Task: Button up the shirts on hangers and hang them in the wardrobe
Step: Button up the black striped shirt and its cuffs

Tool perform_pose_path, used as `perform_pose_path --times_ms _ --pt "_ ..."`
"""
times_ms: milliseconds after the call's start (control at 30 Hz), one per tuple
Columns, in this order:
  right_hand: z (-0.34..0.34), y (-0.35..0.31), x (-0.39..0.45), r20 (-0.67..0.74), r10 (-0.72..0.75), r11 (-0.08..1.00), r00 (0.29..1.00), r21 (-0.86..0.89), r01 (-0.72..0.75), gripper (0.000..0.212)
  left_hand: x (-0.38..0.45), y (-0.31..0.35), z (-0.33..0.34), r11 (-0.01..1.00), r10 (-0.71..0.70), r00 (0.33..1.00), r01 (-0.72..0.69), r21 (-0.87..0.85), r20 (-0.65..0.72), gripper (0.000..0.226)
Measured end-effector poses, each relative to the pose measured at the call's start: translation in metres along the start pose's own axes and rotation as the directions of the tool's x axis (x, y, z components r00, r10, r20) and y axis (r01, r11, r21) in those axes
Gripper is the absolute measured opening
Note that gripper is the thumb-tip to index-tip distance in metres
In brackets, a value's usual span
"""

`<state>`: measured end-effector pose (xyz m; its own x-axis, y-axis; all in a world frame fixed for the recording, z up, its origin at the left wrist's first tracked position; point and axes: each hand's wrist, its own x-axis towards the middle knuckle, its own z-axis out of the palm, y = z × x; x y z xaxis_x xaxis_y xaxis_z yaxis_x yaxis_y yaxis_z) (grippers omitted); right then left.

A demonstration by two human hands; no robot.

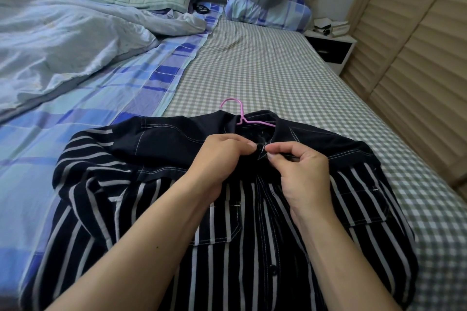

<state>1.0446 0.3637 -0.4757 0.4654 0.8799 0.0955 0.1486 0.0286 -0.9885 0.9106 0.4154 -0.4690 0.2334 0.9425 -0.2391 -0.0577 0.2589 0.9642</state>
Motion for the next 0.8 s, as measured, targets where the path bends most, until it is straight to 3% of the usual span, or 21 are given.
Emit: perform_pose_path --times_ms 133,300,500,667,800 --pt "0.000 0.000 0.002 0.029 -0.009 1.000 1.000 -0.003 0.009 0.023 0.000 -0.002 0.002 0.999 0.036 0.999 -0.035 0.032 -0.020 0.011" --pt "0.001 0.000 0.003 0.038 -0.031 0.999 0.999 -0.033 0.032 0.021 0.000 -0.012 0.012 0.947 0.250 0.958 -0.212 0.243 -0.139 0.010" --pt "-0.003 0.001 0.001 0.057 -0.114 0.980 0.992 -0.160 0.121 0.020 -0.002 -0.010 0.012 0.959 0.225 0.963 -0.193 0.206 -0.148 0.008" --pt "-0.005 -0.001 0.007 0.125 -0.146 0.961 0.981 -0.217 0.171 0.032 0.002 -0.005 0.015 0.898 0.337 0.927 -0.263 0.353 -0.168 0.013" --pt "-0.008 -0.002 0.008 0.165 -0.150 0.935 0.975 -0.295 0.194 0.030 0.003 -0.004 0.019 0.833 0.381 0.916 -0.279 0.477 -0.130 0.015"
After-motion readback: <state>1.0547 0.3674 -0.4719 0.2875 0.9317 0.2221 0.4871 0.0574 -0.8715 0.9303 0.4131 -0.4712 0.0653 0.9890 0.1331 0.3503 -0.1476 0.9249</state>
